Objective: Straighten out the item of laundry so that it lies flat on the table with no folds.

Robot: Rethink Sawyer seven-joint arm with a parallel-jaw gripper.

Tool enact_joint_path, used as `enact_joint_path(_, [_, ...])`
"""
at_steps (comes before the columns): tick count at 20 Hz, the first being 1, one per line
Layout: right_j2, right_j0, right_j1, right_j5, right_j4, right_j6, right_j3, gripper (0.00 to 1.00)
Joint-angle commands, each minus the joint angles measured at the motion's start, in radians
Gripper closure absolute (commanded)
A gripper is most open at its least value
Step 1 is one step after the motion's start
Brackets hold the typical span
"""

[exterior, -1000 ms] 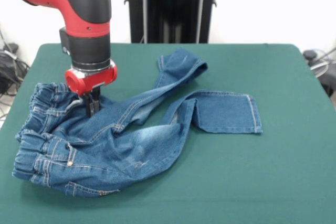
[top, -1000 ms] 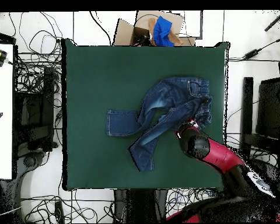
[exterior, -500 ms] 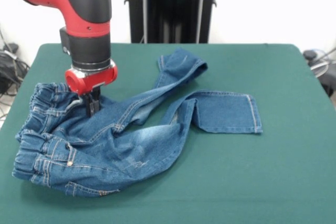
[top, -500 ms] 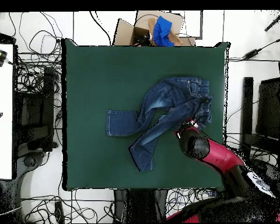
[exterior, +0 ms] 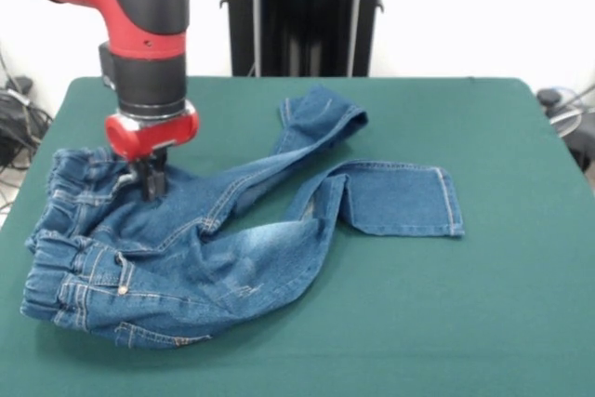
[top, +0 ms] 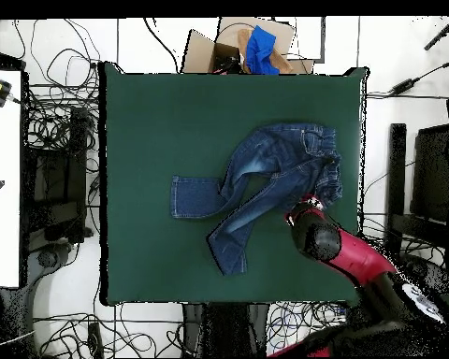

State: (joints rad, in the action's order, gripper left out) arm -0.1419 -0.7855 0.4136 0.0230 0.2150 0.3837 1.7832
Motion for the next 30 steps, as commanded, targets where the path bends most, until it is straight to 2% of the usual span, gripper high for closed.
enact_joint_path(1, [0.091,-0.154,-0.060,0.143,0.042,0.163,0.003,1.00])
enact_joint_path(4, [0.088,-0.201,-0.074,0.199,0.058,0.110,-0.030,1.00])
enact_joint_path(11, [0.019,-0.376,-0.051,0.219,0.142,0.029,-0.025,1.00])
enact_joint_path(19, [0.001,-0.450,-0.018,0.264,0.220,0.027,-0.027,1.00])
enact_joint_path(25, [-0.023,-0.532,-0.046,0.298,0.269,-0.006,-0.069,1.00])
enact_joint_path(30, [-0.038,-0.559,-0.076,0.313,0.301,-0.004,-0.099,1.00])
